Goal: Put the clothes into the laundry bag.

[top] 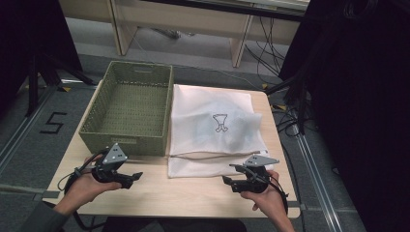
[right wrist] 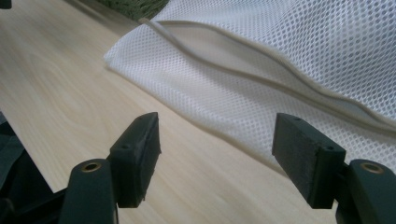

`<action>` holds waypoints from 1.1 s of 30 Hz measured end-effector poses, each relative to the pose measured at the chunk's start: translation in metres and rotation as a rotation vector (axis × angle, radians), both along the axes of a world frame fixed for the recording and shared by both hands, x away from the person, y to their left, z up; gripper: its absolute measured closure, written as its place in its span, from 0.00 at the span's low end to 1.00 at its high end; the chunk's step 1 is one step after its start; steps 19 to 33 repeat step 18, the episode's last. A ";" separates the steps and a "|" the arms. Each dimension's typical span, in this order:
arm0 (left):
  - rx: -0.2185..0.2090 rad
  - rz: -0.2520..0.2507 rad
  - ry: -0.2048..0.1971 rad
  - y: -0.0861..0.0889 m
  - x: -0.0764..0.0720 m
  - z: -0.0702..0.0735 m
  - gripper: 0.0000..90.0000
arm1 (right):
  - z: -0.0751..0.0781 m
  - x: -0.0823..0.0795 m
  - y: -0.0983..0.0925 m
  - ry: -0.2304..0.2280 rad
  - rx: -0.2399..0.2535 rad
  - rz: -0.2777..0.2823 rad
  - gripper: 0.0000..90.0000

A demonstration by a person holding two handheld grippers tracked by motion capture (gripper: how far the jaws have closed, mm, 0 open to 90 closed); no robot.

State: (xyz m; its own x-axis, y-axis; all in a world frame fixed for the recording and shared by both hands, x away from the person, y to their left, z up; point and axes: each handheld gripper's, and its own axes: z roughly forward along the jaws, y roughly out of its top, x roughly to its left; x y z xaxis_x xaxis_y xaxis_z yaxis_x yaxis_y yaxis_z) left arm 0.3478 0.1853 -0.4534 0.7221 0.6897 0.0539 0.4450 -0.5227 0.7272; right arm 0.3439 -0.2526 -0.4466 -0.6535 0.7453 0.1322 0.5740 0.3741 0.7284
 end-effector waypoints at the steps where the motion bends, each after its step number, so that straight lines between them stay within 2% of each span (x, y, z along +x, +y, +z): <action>1: -0.002 0.001 0.007 0.000 0.000 0.000 0.24 | -0.001 -0.001 -0.001 -0.014 -0.002 0.010 0.37; 3: -0.013 0.020 0.008 -0.002 -0.002 -0.001 0.22 | -0.002 -0.002 -0.002 -0.026 -0.012 0.013 0.36; 4: -0.032 0.024 0.006 -0.003 -0.002 -0.002 0.22 | -0.002 -0.003 -0.003 -0.020 -0.013 0.016 0.36; 5: -0.010 0.009 0.007 -0.002 -0.002 -0.001 0.22 | -0.003 -0.005 -0.001 -0.001 0.004 0.004 0.36; 8: -0.008 0.013 0.008 -0.002 -0.001 -0.002 0.22 | -0.003 -0.004 -0.004 -0.024 -0.019 0.014 0.36; 9: 0.017 -0.008 0.003 -0.001 0.000 -0.001 0.22 | -0.004 -0.004 -0.004 -0.030 -0.013 0.011 0.36; 10: 0.023 -0.013 0.004 -0.001 0.000 -0.001 0.22 | -0.003 -0.004 -0.003 -0.023 -0.020 0.007 0.36; 12: 0.032 -0.014 0.004 -0.001 -0.001 -0.001 0.22 | -0.004 -0.004 -0.003 -0.026 -0.028 0.011 0.36; 16: 0.019 -0.003 0.009 -0.001 -0.001 -0.003 0.22 | -0.005 -0.003 -0.003 -0.019 -0.038 0.020 0.36; 17: 0.044 -0.022 0.006 0.001 0.000 -0.002 0.22 | -0.004 -0.003 -0.003 -0.022 -0.032 0.012 0.36; 18: 0.023 -0.001 0.012 -0.001 0.000 -0.003 0.22 | -0.004 -0.003 -0.003 -0.029 -0.034 0.011 0.36; 33: 0.023 -0.001 0.012 -0.001 0.000 -0.003 0.22 | -0.004 -0.003 -0.003 -0.029 -0.034 0.011 0.36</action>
